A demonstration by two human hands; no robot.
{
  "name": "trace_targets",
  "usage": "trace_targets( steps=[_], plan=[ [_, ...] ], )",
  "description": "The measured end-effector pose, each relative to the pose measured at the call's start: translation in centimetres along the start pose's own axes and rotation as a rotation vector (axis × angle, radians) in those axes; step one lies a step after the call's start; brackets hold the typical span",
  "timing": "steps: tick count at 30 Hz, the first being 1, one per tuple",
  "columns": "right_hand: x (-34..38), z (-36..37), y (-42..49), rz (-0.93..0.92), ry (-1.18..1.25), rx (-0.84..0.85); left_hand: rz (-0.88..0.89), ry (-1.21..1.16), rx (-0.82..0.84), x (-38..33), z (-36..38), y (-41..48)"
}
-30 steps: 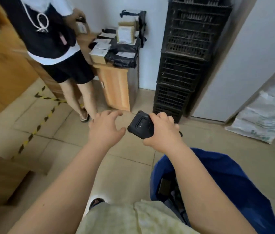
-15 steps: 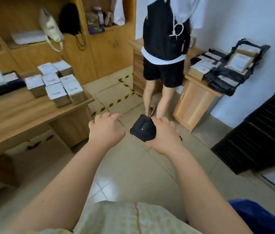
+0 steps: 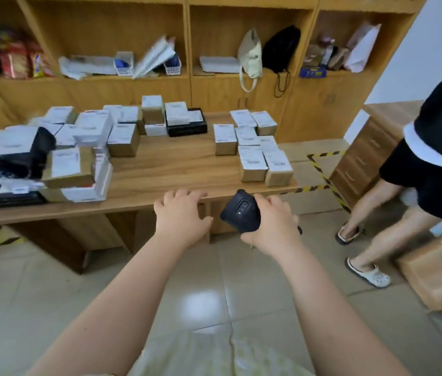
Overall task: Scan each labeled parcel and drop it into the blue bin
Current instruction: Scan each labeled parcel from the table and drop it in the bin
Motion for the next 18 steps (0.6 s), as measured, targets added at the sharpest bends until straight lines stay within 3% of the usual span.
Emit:
trace_targets(
  steps=[18],
  plan=[
    [16.6,10.5,14.8,-0.365,0.127,0.235,-0.534,0.029,-0.1,16.6,-0.3,9.0]
  ],
)
Point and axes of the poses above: each hand's wrist, its own y-axis towards the middle knuckle, its own z-axis out of the palm, x = y × z, the point moved 1 cm from there along y, towards the middle knuckle, and after that the axes turned 13 degrees about -x, right-handed, at the moved point
